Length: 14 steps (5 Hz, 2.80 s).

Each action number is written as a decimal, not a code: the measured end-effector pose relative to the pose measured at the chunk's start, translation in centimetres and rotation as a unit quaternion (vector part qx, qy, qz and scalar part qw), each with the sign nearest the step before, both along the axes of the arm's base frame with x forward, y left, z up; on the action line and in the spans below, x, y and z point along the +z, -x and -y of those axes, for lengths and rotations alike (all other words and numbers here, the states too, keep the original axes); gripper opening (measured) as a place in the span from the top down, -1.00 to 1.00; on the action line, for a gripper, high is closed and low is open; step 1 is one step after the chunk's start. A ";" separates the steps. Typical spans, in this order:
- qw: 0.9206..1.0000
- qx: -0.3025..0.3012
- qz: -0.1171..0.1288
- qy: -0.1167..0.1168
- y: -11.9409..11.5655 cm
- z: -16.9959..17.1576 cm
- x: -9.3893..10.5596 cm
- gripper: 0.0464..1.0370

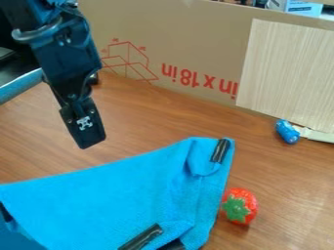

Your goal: Move the cloth to the left side of the table

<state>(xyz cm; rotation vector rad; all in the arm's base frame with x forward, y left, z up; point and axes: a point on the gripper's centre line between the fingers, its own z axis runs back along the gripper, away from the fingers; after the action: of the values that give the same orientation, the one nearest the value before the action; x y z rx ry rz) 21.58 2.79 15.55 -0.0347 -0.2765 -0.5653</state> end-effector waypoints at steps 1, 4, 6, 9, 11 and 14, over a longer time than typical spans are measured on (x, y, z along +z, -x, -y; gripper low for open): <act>1.000 -0.001 -0.006 0.003 0.1 0.1 -0.5 -0.93; 0.999 -0.021 -0.010 -0.042 1.2 -2.4 -7.7 -0.93; 0.998 -0.017 -0.006 -0.059 0.1 -1.1 -10.4 -0.93; 0.998 0.019 -0.030 -0.048 -1.9 1.6 -12.0 -0.93; 0.996 0.062 -0.017 -0.070 -6.1 -0.2 -12.7 -0.93; 0.984 0.159 0.013 -0.076 -14.4 -4.5 -12.5 -0.93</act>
<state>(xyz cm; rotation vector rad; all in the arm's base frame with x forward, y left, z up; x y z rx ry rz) 35.96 7.31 3.00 0.1623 -0.2578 -0.2671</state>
